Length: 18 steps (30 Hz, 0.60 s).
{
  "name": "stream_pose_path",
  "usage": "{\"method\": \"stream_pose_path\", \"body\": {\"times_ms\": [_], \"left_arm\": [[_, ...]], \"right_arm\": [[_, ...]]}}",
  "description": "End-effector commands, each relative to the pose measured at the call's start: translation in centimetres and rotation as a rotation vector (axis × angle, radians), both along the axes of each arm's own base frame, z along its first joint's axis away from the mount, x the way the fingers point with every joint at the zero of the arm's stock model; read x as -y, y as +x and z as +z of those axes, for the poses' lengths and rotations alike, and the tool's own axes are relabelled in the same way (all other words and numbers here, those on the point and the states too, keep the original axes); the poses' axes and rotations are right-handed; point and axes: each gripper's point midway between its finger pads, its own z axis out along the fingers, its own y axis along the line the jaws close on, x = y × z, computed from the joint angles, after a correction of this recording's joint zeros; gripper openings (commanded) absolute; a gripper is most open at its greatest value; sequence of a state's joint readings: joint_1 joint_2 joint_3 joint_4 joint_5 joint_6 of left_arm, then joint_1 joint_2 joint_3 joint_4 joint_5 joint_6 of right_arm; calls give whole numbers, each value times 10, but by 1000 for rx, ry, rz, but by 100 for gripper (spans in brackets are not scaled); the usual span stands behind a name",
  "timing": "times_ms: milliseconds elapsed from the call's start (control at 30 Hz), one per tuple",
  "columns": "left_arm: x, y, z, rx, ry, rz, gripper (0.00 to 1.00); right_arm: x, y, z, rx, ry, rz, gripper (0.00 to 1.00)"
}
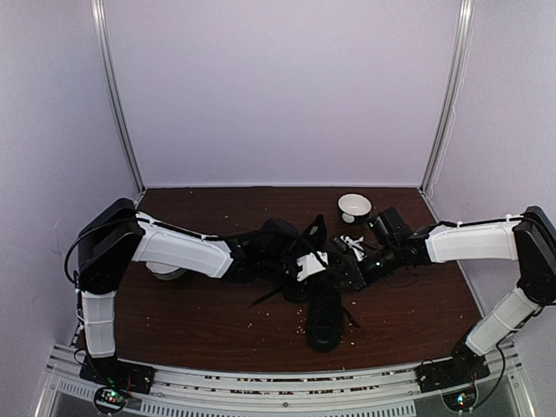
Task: Tie the shoes
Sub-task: Tie the loops with the shoelace on the shoe.
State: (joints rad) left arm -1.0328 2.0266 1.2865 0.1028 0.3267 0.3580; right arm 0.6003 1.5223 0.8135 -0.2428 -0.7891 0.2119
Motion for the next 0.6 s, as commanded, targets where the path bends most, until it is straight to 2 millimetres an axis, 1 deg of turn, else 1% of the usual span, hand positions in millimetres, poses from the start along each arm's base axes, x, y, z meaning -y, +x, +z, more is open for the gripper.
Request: {"method": "stream_pose_path", "body": {"times_ms": [0,100,233,267,400,433,567], "left_arm": [[6,10,-5,23,13,5,14],[8,8,-5,24,16,-6,17],[10,6,-2,24,2,-19,18],[11,5,-1,21,-5,-25,17],[10,1,8,13,-42,-29,2],[9,0,10,14,-52,-32,0],[1,-1,9,7,-69,-25,0]], "right_arm": [[-3,-4,14,18,32,21,0],[-3,-5,16,17,38,24,0],[-2,-6,15,9,34,27,0],[-2,-7,15,9,33,27,0],[2,-7,14,20,6,27,0],[4,-6,14,27,-5,23,0],[11,-6,9,24,-30,19,0]]}}
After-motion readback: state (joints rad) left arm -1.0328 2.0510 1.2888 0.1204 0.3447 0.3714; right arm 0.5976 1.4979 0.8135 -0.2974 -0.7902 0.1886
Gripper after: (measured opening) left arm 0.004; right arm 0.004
